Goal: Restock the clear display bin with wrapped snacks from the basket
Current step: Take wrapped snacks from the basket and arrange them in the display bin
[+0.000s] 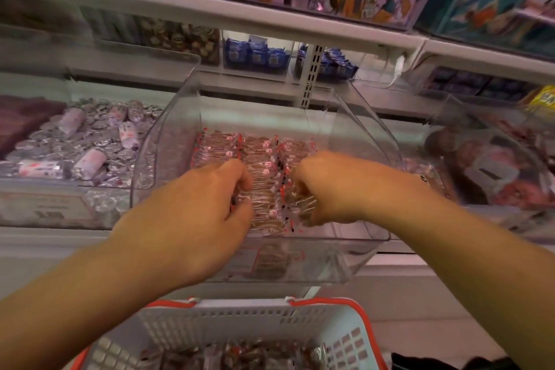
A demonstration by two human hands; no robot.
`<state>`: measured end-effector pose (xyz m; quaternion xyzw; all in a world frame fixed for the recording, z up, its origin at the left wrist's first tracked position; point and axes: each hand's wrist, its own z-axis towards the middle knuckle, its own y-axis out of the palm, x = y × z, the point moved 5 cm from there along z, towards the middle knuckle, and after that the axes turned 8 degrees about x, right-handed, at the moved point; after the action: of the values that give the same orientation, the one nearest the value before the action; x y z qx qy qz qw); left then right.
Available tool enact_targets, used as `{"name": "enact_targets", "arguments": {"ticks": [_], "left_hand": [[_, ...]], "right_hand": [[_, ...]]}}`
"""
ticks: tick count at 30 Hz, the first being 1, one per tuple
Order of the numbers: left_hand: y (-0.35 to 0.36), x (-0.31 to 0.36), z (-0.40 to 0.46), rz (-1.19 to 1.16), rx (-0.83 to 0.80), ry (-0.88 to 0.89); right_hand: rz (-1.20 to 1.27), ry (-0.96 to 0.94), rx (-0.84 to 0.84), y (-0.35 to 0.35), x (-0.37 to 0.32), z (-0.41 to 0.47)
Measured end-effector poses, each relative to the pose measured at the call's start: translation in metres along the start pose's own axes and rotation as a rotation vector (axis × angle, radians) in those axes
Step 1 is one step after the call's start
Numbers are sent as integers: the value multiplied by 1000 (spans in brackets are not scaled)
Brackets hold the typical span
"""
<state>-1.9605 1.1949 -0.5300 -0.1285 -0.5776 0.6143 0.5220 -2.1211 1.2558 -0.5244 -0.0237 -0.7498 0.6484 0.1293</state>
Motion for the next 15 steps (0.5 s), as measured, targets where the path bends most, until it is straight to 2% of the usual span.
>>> {"name": "enact_targets", "arguments": {"ticks": [5, 10, 15], "left_hand": [[-3, 1, -2, 14, -15, -14], [-5, 3, -4, 16, -16, -20], [-6, 3, -5, 20, -12, -20]], "right_hand": [[-148, 4, 100, -1, -1, -4], [-62, 23, 37, 4, -1, -5], [-130, 5, 102, -4, -1, -6]]}}
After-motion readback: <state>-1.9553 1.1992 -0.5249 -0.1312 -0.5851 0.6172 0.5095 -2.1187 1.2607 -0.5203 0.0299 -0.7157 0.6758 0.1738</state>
